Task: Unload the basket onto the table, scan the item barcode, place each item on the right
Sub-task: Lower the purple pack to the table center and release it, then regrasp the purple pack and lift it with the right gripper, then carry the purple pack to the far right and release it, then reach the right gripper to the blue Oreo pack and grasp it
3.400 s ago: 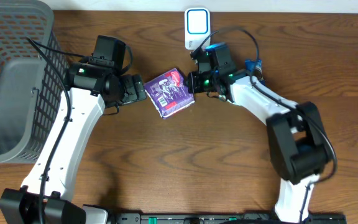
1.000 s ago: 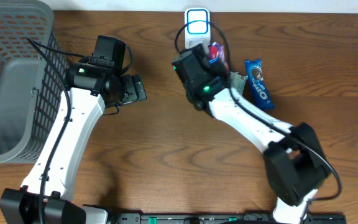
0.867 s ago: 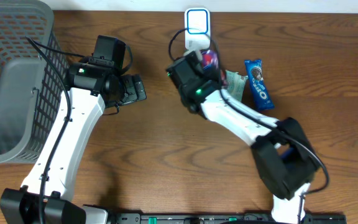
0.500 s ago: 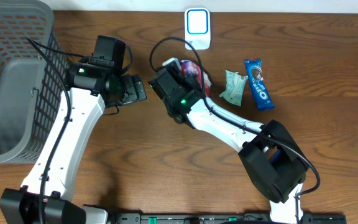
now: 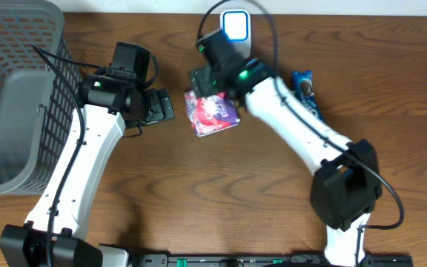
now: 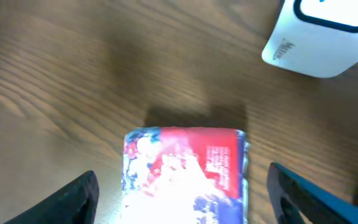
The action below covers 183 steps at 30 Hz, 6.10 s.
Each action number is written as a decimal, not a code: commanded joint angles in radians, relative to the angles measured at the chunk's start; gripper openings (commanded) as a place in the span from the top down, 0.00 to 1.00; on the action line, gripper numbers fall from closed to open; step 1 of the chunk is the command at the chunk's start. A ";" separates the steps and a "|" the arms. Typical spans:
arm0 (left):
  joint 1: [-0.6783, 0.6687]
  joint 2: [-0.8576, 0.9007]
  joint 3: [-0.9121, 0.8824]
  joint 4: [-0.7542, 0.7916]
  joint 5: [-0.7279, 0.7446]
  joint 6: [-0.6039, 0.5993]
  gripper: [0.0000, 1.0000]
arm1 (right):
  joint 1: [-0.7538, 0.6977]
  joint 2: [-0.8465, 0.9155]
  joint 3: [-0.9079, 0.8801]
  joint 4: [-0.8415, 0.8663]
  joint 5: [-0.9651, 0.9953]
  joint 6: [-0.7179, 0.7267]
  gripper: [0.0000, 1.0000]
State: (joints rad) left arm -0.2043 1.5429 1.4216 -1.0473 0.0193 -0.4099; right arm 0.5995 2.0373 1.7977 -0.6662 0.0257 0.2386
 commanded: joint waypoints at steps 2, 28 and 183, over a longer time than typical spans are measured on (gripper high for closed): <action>0.003 0.002 -0.002 -0.003 -0.013 0.016 0.02 | -0.111 -0.017 0.033 -0.053 -0.280 0.019 0.17; 0.003 0.002 -0.002 -0.003 -0.013 0.016 0.02 | -0.185 0.286 -0.026 -0.118 -0.454 0.008 0.87; 0.003 0.002 -0.002 -0.003 -0.013 0.017 0.02 | -0.438 0.170 -0.019 -0.401 0.258 -0.097 0.55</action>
State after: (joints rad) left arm -0.2043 1.5429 1.4216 -1.0473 0.0193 -0.4099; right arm 0.1593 2.2150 1.8221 -1.0782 0.2455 0.1200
